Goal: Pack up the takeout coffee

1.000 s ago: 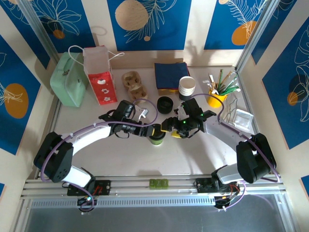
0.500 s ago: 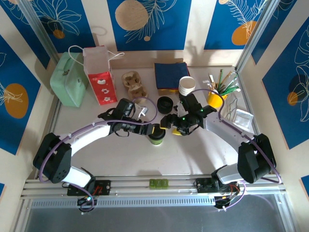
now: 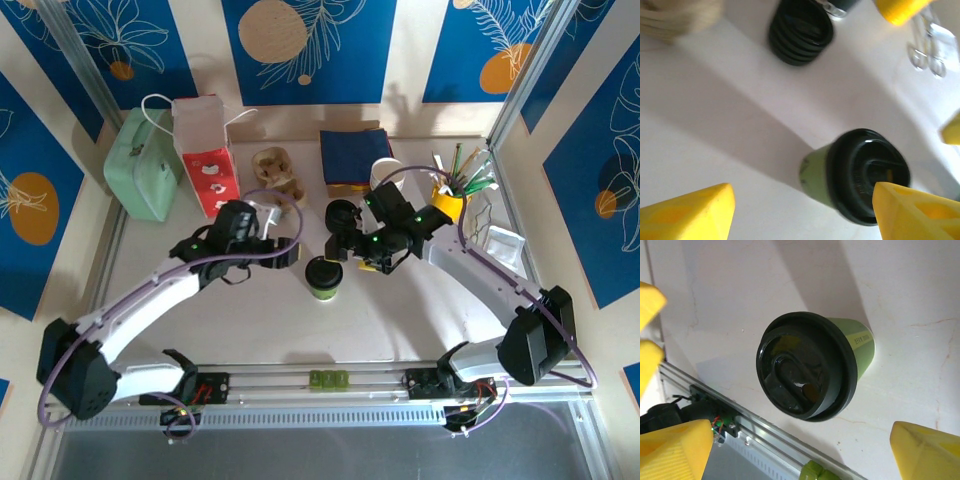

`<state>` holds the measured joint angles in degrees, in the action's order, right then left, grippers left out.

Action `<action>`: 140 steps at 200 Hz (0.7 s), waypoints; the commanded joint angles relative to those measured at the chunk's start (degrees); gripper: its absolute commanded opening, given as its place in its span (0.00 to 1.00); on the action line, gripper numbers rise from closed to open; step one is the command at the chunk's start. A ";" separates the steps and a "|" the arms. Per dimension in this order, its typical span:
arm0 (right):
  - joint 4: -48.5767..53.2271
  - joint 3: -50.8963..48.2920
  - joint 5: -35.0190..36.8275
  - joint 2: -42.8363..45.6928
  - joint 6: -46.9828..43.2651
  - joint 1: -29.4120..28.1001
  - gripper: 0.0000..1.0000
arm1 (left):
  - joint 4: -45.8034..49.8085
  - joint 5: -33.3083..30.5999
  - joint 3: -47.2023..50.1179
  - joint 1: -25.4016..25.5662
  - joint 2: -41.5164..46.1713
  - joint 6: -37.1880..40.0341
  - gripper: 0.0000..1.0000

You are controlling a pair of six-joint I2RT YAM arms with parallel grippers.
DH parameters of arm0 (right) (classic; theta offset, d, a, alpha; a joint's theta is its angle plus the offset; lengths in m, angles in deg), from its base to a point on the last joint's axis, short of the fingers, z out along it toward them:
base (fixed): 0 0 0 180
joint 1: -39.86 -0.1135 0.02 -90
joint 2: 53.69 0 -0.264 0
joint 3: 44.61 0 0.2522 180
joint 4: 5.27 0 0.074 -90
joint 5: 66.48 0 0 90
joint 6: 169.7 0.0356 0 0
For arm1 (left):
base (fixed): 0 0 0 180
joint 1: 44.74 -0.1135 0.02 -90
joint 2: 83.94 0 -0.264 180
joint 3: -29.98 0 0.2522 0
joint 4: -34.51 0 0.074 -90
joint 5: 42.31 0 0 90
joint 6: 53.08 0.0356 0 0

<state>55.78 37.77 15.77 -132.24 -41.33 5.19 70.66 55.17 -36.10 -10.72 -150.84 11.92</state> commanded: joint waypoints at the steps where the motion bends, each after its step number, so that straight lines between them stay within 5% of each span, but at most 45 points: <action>1: 9.47 4.97 8.46 -1.28 0.38 -3.20 0.91 | 4.32 -13.41 2.74 -1.64 5.00 -2.59 0.75; 75: 22.04 20.06 26.38 -11.55 1.65 -15.99 0.92 | 10.29 -30.09 10.76 -2.26 20.43 -3.00 0.94; 140: 30.29 29.86 29.07 -22.03 3.18 -19.70 0.98 | 13.18 -34.58 18.63 -2.30 33.78 -2.60 0.99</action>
<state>80.65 64.28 42.83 -151.45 -39.36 -13.48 81.32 24.64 -19.14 -12.49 -120.26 8.86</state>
